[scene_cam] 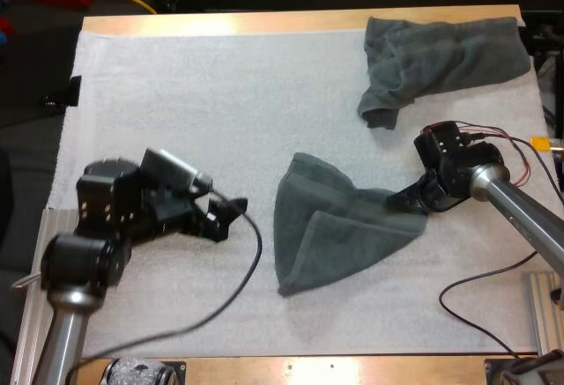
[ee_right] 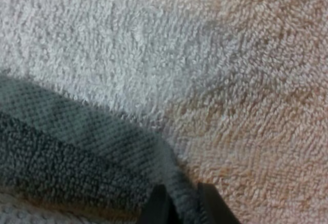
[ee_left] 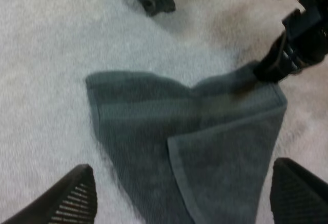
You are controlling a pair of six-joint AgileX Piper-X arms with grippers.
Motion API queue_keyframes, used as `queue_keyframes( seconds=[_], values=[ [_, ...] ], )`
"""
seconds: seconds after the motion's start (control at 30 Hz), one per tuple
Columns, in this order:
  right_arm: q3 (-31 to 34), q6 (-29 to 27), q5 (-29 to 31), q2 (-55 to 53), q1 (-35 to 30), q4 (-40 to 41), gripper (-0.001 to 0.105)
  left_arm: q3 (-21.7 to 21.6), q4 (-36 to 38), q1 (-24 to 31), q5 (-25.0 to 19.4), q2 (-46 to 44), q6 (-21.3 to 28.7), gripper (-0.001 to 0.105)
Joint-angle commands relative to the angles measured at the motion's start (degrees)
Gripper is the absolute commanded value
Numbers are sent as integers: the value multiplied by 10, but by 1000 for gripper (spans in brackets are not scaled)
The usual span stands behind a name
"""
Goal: Pick towel from pile, fold and stack
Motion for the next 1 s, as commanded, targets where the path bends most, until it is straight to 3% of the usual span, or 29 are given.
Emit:
queue_keyframes(
  seconds=[0.0, 0.43, 0.6, 0.97],
  values=[
    [2, -7, 3, -4, 0, 11, 1, -11, -11, -5, 8, 11, -1, 68],
    [2, -7, 3, -4, 0, 17, 1, -106, -33, -33, 1, 190, -1, 68],
    [2, -7, 3, -4, 0, 24, 1, -146, -39, -59, -38, 269, -1, 68],
    [2, -7, 3, -4, 0, 25, 1, -229, -43, -65, -36, 436, -3, 68]
  ],
)
